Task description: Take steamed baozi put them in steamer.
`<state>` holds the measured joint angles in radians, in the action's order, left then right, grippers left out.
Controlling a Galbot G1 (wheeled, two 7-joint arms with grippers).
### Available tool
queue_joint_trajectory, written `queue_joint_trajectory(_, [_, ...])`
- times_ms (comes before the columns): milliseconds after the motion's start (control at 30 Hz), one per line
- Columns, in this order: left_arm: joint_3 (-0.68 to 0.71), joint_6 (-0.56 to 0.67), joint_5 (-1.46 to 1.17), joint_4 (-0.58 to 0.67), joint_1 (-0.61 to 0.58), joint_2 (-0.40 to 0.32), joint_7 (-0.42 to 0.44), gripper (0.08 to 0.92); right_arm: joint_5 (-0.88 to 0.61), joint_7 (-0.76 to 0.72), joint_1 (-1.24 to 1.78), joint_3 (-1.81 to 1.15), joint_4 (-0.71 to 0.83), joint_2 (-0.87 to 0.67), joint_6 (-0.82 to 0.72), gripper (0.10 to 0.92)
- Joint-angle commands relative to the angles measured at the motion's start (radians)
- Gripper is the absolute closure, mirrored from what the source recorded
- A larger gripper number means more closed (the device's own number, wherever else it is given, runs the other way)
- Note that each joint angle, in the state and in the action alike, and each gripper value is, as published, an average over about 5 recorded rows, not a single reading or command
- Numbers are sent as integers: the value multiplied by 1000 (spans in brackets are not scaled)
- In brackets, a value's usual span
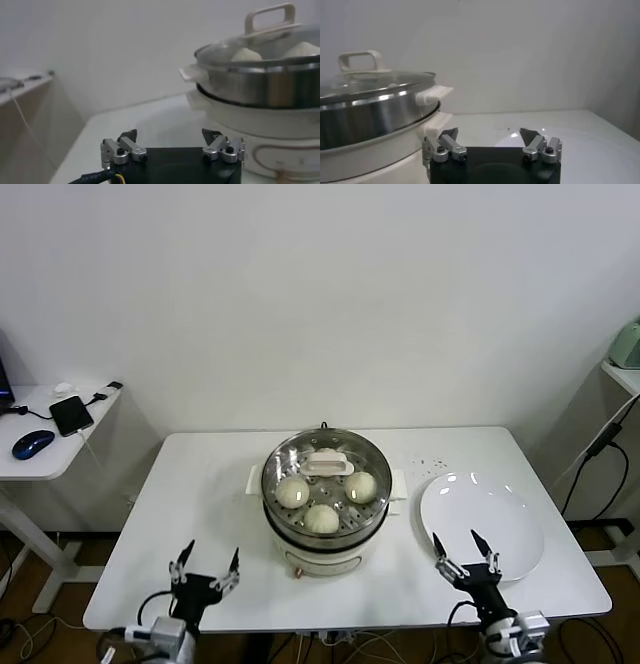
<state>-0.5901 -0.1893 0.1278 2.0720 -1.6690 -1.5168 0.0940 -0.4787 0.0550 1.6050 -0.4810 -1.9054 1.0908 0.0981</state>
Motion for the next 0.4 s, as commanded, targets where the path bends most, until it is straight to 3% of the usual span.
queue_joint_trajectory(33, [0,-39,-138,67,-128,-2,-11,177,37,-17,80,-19,-93,-14,-9,203])
queue_joint_trajectory(400, [11,-37,-128,107,-135,-8,-10,177,55,-24,72,-31,-106,-11,-27,203])
